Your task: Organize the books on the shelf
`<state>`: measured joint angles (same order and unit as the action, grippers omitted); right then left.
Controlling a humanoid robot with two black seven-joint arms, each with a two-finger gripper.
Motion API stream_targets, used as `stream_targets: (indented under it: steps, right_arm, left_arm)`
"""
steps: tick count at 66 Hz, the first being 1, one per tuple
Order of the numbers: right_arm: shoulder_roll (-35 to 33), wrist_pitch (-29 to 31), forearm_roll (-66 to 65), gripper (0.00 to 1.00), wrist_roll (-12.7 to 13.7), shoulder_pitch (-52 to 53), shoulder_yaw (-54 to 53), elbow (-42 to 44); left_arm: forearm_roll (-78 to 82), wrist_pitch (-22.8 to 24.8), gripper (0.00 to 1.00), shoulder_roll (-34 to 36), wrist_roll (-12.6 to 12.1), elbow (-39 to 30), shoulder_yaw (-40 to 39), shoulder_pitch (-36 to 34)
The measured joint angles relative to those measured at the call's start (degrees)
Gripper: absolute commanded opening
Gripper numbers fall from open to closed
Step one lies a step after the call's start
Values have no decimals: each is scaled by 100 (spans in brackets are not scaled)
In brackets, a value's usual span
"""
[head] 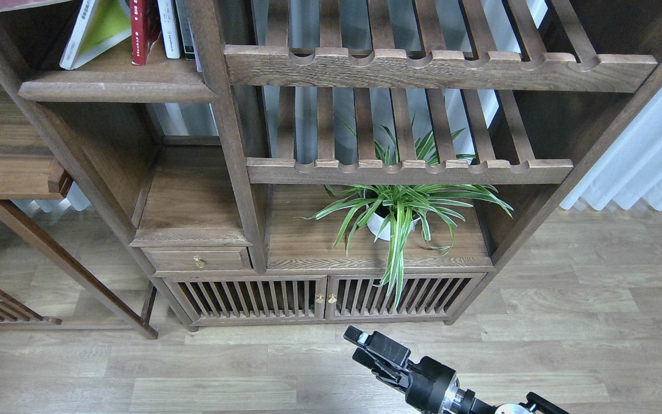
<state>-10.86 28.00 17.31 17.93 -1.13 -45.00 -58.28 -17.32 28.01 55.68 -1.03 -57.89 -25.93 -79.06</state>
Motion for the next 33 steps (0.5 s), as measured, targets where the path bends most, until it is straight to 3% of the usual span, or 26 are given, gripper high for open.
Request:
stream_targets:
  steps: [20,33]
  right_arm:
    - [-10,0,5,99,0,16,-6,-31]
    - [-21,0,6,99,0,17,-9,-58]
  left_arm:
    - [13,0,11,-141,-40,45,-18,-176]
    - [2,0,11,127,-270,-86,72,-134]
